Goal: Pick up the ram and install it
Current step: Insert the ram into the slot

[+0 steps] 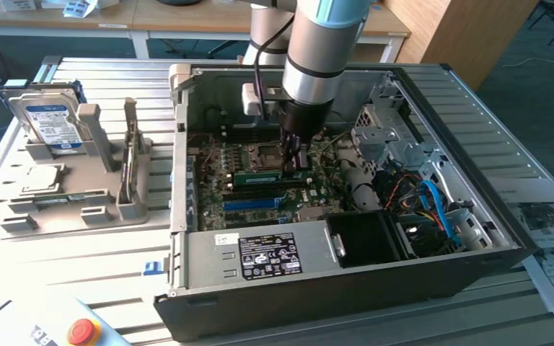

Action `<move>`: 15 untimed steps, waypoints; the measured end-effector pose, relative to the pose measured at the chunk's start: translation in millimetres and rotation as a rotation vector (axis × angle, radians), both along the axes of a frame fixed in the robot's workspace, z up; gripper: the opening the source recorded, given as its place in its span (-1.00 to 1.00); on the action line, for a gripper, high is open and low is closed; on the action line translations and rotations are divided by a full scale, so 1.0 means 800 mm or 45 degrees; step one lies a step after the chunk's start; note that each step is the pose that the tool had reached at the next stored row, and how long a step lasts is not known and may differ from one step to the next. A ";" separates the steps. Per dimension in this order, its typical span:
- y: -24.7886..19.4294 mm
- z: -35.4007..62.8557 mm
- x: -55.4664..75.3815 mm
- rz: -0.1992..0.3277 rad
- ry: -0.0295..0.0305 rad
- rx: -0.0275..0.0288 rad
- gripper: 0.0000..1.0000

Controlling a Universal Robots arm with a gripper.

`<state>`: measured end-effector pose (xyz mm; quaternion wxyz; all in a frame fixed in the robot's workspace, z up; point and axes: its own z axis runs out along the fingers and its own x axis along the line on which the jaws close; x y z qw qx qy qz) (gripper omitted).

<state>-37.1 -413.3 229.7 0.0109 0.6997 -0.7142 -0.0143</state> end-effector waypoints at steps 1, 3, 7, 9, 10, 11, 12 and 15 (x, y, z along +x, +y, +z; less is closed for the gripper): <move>0.0001 0.000 0.000 0.000 0.0000 0.0000 -0.76; 0.0001 0.000 0.000 0.000 0.0000 0.0000 -0.76; 0.0001 -0.001 0.000 0.001 0.0000 -0.0001 -0.76; 0.0001 -0.001 0.000 0.001 0.0001 -0.0002 -0.76; 0.0001 -0.001 0.000 0.001 0.0000 -0.0001 -0.76; 0.0001 -0.001 0.000 0.001 0.0001 0.0000 -0.76; 0.0001 -0.001 0.000 0.001 0.0000 0.0001 -0.76; 0.0006 -0.001 0.000 0.000 -0.0002 0.0003 -0.76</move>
